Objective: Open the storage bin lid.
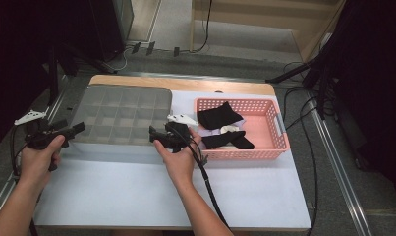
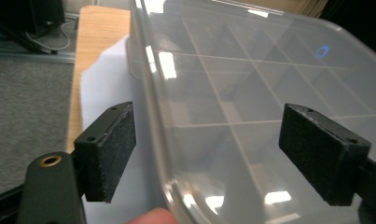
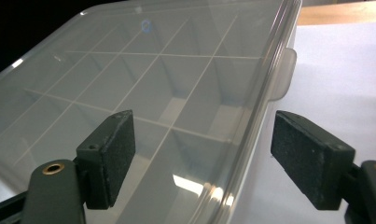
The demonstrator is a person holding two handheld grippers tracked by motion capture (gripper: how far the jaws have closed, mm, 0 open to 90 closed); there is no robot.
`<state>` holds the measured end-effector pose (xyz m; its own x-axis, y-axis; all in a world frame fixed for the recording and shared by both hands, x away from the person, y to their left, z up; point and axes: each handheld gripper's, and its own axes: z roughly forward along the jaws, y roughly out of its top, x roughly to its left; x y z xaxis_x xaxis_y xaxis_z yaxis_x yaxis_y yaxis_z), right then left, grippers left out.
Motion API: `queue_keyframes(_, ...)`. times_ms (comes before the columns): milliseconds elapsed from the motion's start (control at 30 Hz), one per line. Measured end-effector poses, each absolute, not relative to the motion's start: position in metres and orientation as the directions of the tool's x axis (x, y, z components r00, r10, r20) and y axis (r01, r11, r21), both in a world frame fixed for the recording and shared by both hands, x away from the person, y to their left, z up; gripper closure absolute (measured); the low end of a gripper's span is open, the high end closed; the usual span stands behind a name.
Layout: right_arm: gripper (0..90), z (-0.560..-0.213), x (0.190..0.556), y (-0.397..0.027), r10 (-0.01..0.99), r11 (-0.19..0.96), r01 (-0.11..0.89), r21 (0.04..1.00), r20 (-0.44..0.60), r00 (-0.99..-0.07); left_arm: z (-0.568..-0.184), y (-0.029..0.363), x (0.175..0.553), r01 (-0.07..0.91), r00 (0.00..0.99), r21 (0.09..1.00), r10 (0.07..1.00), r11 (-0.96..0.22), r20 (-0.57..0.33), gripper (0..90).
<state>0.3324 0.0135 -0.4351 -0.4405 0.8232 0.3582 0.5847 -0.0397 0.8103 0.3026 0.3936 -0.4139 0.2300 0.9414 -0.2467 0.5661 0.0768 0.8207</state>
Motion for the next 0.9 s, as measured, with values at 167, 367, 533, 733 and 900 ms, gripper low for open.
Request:
queue_keyframes(167,22.3,-0.435,0.348,0.018,0.826,-0.039,0.617,0.786,0.373,-0.422,-0.41,0.401,0.315,0.568,0.236,0.819,0.935,0.088,-0.264,19.5)
queue_keyframes(367,19.6,-0.435,0.359,0.019,0.834,-0.033,0.616,0.787,0.362,-0.417,-0.421,0.403,0.34,0.628,0.23,0.771,0.922,0.104,-0.312,15.6)
queue_keyframes(533,14.9,-0.437,0.364,0.023,0.823,-0.026,0.629,0.777,0.374,-0.428,-0.425,0.397,0.348,0.616,0.263,0.781,0.909,0.1,-0.324,14.3)
queue_keyframes(733,15.8,-0.435,0.362,0.022,0.821,-0.01,0.605,0.796,0.352,-0.45,-0.422,0.395,0.347,0.601,0.28,0.796,0.912,0.077,-0.299,19.4)
queue_keyframes(900,17.5,-0.432,0.358,0.023,0.829,-0.014,0.597,0.802,0.344,-0.442,-0.418,0.396,0.344,0.599,0.255,0.794,0.916,0.1,-0.309,25.4)
